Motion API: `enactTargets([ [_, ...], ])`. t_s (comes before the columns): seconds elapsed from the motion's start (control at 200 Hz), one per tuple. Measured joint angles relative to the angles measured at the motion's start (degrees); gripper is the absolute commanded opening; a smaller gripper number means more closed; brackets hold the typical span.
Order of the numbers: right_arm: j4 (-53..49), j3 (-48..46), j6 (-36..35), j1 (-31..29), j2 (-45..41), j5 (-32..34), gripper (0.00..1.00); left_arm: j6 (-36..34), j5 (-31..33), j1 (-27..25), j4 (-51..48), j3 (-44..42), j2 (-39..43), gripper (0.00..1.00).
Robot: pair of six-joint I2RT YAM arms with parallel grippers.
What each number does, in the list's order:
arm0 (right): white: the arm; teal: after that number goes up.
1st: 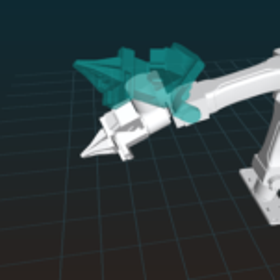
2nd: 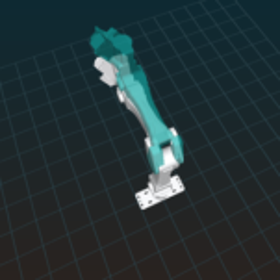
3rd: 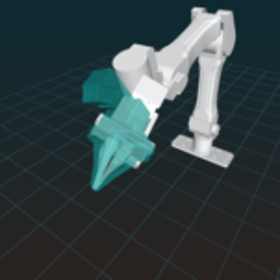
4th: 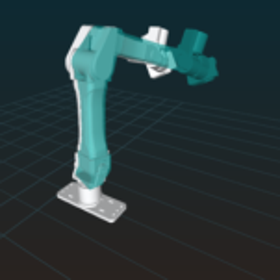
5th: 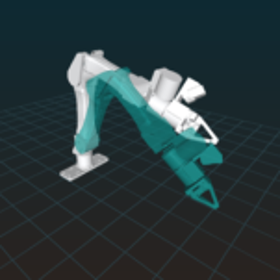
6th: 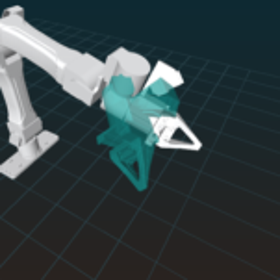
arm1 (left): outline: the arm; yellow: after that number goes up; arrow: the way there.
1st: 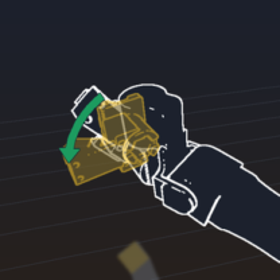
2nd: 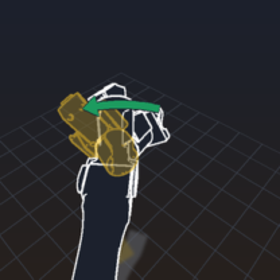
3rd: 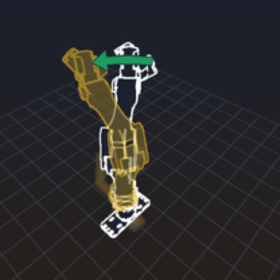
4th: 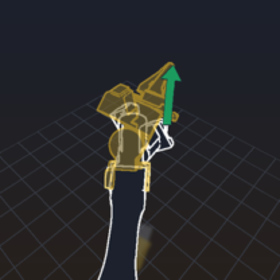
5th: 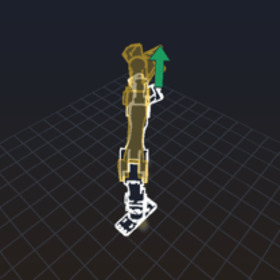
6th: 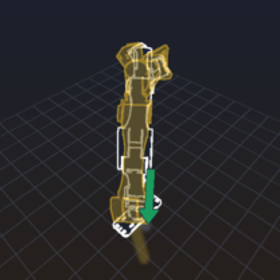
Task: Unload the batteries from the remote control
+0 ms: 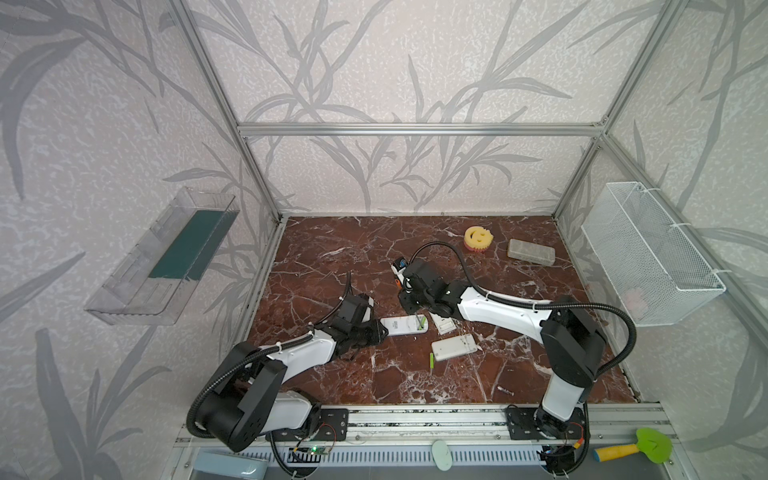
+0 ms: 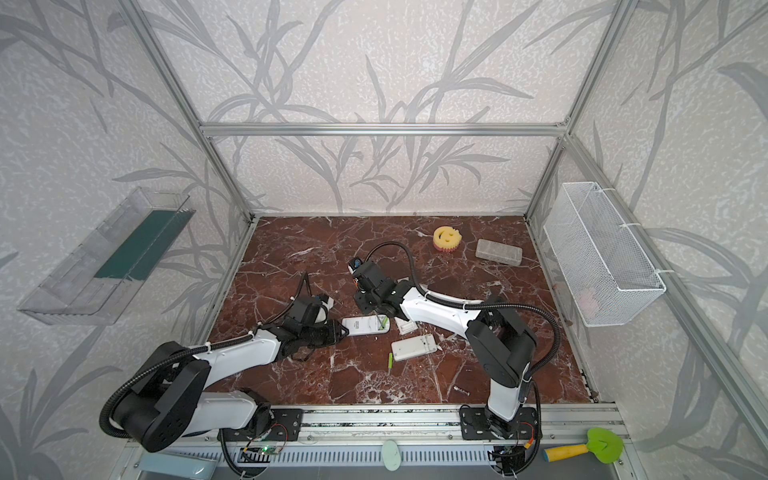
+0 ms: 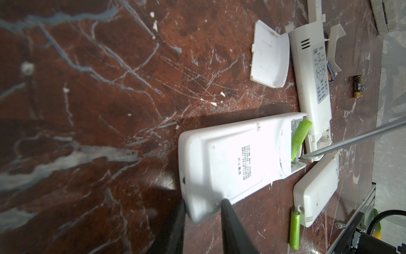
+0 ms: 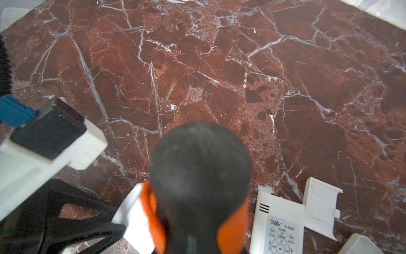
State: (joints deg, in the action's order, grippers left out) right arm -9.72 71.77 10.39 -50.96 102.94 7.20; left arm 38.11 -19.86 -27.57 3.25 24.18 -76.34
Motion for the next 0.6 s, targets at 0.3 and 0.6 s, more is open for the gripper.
enactTargets([
  [0.3, 0.5, 0.0, 0.0, 0.0, 0.0, 0.1, 0.0, 0.0, 0.0, 0.0, 0.0, 0.0, 0.0, 0.31],
  [0.6, 1.9, 0.2, 0.0, 0.0, 0.7, 0.2, 0.0, 0.0, 0.0, 0.0, 0.0, 0.0, 0.0, 0.31],
])
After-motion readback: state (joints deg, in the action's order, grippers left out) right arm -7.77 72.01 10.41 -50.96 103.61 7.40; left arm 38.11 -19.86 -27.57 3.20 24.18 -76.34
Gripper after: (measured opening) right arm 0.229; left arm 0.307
